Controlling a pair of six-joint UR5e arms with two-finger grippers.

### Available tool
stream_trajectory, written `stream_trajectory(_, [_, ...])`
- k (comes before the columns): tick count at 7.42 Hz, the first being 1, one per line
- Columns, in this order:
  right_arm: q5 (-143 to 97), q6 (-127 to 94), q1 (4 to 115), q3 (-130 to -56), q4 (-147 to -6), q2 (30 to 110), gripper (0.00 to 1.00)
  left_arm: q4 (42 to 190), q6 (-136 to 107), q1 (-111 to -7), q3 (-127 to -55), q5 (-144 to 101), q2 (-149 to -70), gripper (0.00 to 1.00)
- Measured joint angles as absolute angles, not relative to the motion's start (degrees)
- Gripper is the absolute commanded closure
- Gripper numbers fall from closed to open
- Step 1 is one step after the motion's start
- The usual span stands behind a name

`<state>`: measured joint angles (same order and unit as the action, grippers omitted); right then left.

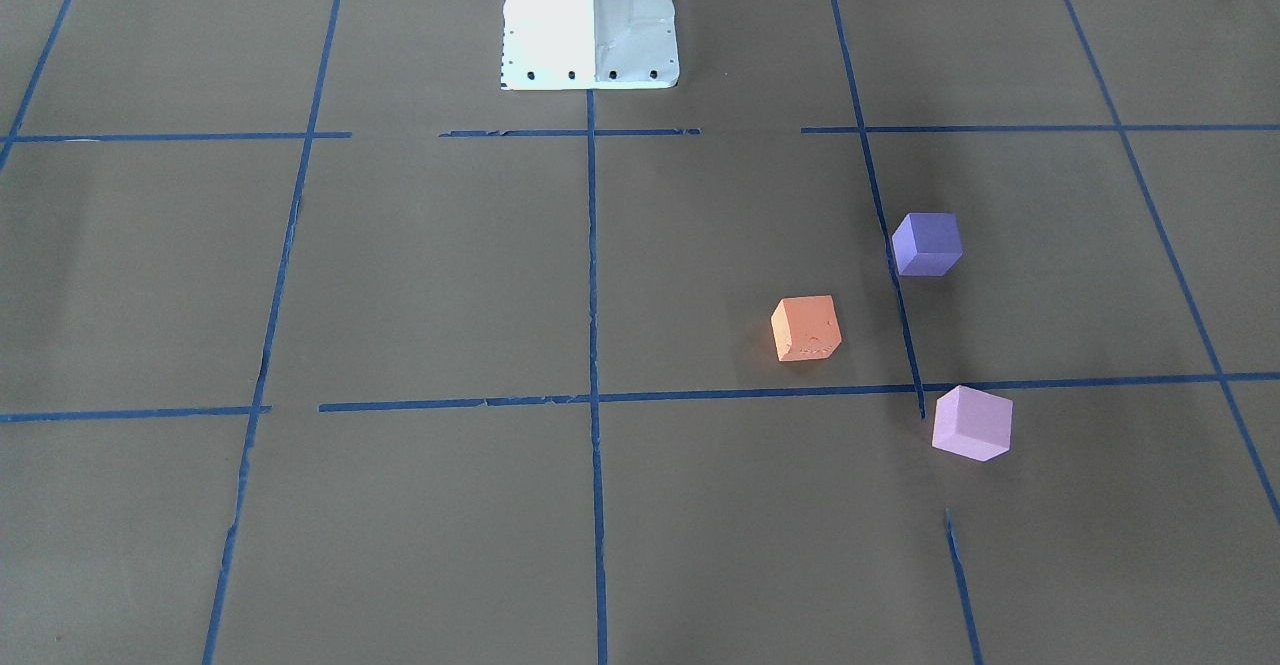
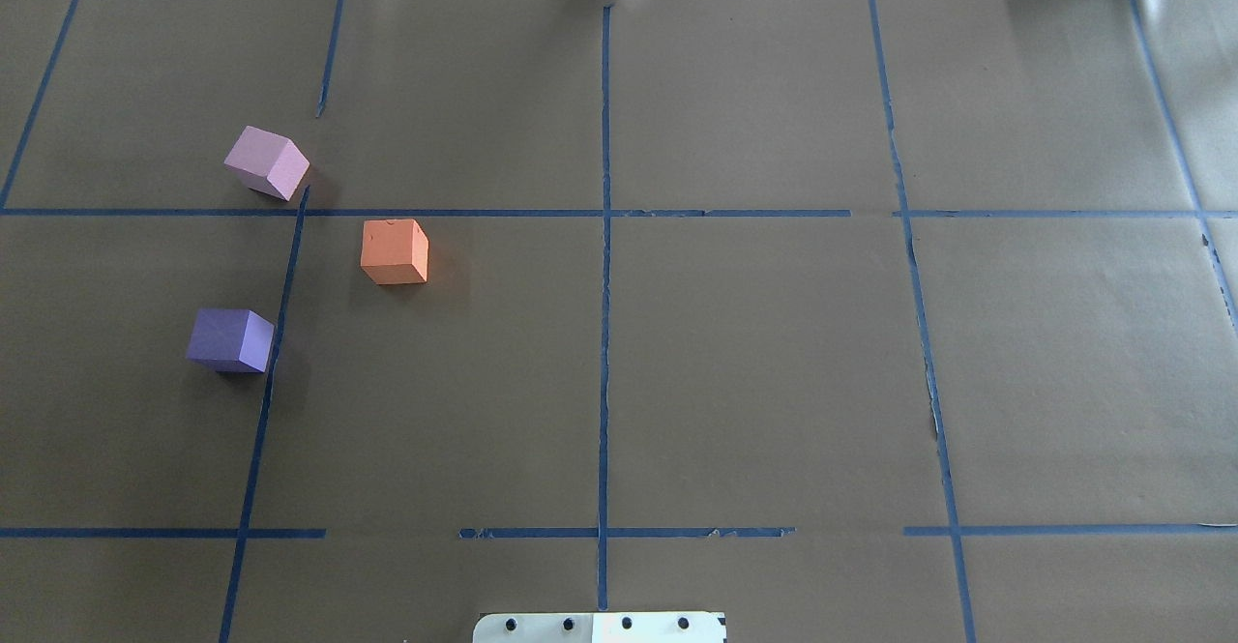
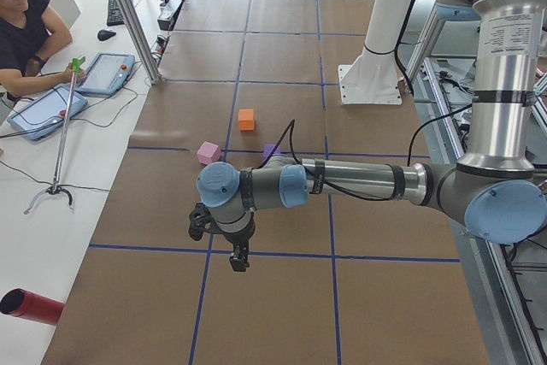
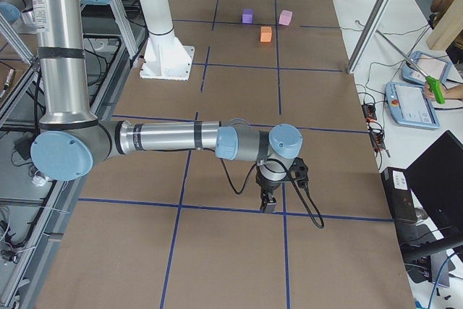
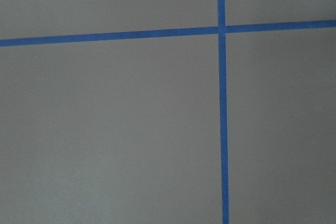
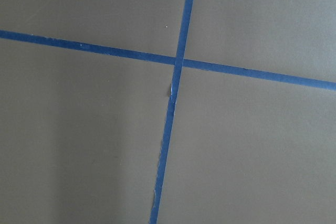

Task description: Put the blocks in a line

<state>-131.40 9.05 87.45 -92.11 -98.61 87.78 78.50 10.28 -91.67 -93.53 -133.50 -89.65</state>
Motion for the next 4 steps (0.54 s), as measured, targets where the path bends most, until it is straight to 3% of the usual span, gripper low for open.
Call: stream_trajectory(4, [-131.4,9.1,87.5,-92.1,-98.6,87.8,0.00,80.2,10.7,-91.4,-93.9,-133.6,-90.7,0.00])
